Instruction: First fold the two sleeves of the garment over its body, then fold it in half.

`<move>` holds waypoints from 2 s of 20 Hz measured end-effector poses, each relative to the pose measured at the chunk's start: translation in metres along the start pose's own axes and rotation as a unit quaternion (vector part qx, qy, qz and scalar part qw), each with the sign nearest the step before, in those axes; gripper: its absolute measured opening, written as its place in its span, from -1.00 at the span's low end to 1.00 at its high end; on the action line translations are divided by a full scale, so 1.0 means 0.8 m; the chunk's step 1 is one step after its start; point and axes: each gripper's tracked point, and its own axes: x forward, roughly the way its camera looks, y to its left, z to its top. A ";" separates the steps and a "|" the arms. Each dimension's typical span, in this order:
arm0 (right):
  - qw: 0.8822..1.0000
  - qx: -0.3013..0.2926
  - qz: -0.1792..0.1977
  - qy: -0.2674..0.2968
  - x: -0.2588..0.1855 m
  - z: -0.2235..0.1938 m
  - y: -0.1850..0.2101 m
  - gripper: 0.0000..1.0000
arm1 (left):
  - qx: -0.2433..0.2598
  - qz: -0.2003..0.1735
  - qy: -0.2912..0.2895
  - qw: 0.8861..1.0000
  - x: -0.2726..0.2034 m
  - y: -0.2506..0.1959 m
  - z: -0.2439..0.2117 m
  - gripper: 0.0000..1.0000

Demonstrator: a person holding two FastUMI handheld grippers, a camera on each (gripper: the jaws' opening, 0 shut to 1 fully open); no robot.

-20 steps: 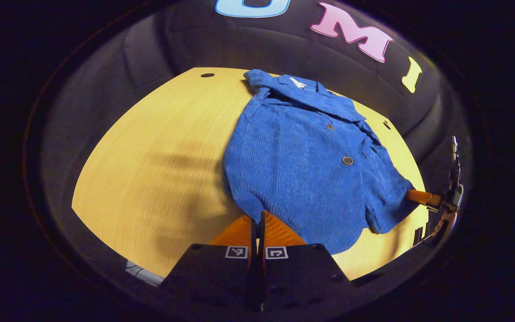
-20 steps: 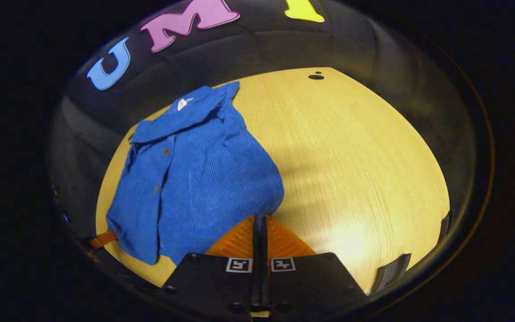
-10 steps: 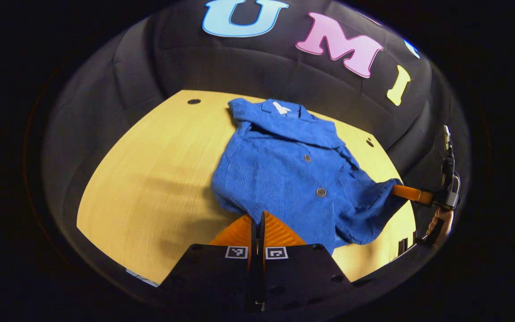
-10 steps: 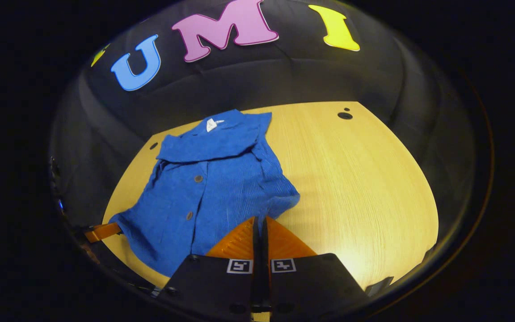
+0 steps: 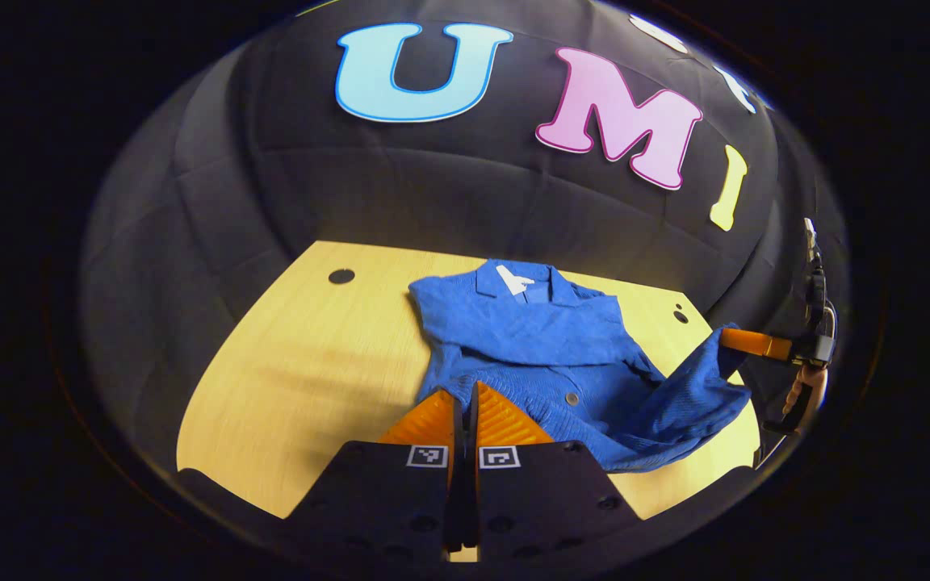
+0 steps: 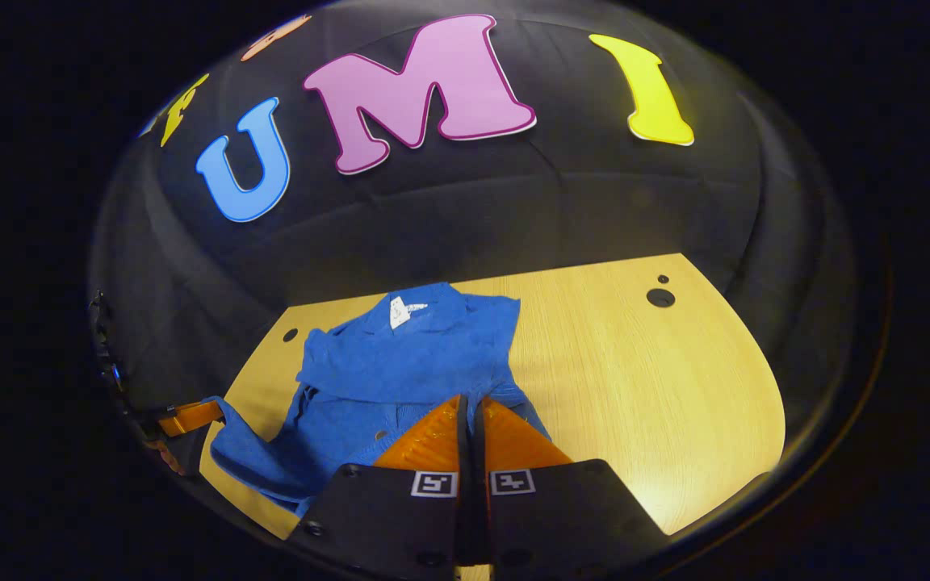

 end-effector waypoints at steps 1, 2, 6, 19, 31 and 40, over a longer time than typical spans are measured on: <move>1.000 -0.003 0.000 -0.006 0.013 0.014 -0.001 -0.99 | 0.015 0.014 -0.011 1.000 0.012 0.010 0.018 -1.00; 1.000 -0.006 0.001 -0.011 0.025 0.029 -0.002 -0.99 | 0.031 0.027 -0.025 0.999 0.025 0.022 0.038 -1.00; 0.999 -0.023 -0.003 -0.043 0.095 0.098 -0.011 -0.99 | 0.041 0.044 -0.056 0.997 0.095 0.040 0.109 -1.00; 0.988 -0.072 -0.084 -0.104 0.324 0.150 -0.070 0.45 | 0.124 0.094 -0.123 0.980 0.356 0.097 0.176 0.16; 0.977 -0.093 -0.120 -0.148 0.151 0.116 -0.019 0.98 | -0.040 0.066 -0.125 0.989 0.189 0.046 0.136 0.73; 0.964 -0.101 -0.094 -0.229 -0.100 0.105 0.069 0.95 | 0.010 0.029 -0.188 0.982 -0.093 -0.019 0.072 0.72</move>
